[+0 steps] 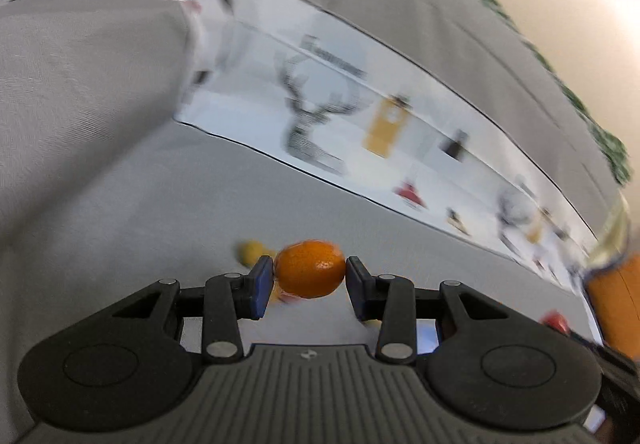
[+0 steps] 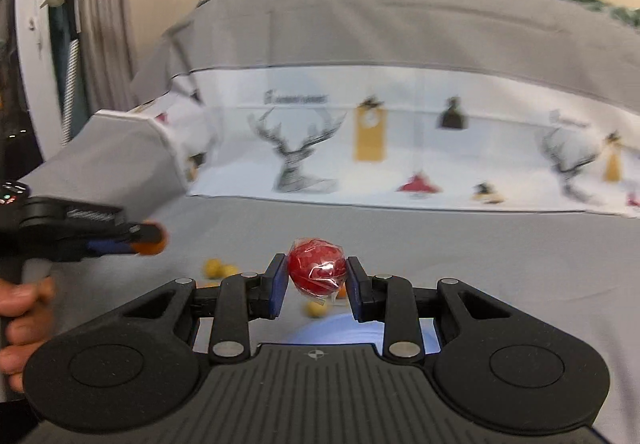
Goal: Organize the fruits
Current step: 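Carry the mandarin and red fruit over the blue plate with both tools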
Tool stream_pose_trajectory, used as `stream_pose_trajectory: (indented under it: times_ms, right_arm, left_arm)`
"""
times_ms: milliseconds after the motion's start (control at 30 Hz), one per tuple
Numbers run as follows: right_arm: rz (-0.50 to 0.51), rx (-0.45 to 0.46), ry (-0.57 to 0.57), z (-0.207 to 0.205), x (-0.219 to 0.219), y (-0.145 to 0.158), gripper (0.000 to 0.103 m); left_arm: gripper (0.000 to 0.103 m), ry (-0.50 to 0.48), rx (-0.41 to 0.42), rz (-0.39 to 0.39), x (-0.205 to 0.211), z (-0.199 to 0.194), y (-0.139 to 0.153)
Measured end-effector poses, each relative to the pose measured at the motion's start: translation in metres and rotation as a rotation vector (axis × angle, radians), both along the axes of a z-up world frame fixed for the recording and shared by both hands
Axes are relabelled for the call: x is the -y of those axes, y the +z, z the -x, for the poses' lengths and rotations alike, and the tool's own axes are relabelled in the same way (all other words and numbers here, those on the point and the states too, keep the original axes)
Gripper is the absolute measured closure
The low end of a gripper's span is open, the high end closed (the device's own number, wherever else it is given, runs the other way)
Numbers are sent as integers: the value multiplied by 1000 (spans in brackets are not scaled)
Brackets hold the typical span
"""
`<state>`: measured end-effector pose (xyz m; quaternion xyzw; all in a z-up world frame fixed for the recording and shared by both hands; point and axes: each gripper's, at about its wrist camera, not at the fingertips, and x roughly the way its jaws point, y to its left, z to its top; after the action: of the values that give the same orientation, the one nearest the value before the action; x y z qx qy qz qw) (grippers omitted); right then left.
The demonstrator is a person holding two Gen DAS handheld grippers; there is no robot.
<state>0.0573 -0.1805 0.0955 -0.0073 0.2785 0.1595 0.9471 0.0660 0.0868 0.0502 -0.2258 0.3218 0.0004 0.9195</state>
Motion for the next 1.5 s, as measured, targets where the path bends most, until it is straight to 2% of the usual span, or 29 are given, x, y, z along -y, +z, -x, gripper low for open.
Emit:
stream_pose_trajectory:
  times_ms: [67,167,233,500,733,1033,1100,1267,1500]
  right_arm:
    - [-26,-34,-62,3,22,-13,71]
    - [-37,-97,-131,3,42,-38,71]
    - [-46,-118,-164,0,52,-45,71]
    - [-17,-169,-232,-12,57,-61,71]
    - [6,-177,-222,-12,52,-63,71]
    - [19,-189,-224,-12,50,-63,71]
    - [26,-189,-219,-11,48,-64,71]
    - [29,-191,-216,-13,46,-65,71]
    - [46,-196,-205,-14,45,-67,71]
  left_arm:
    - [60,-70,20,-42,21,8,1]
    - [59,-181,23,-154,56,7,-3]
    - [59,-230,18,-187,69,4,-9]
    - [59,-350,-46,-199,92,-17,-38]
    - [59,-452,-32,-245,116,-12,-44]
    - [59,-542,-31,-366,142,-1,-57]
    - [59,-547,-36,-372,143,-1,-59]
    - [59,-516,-108,-346,147,-8,-72]
    - [59,-529,-68,-407,154,-4,-70]
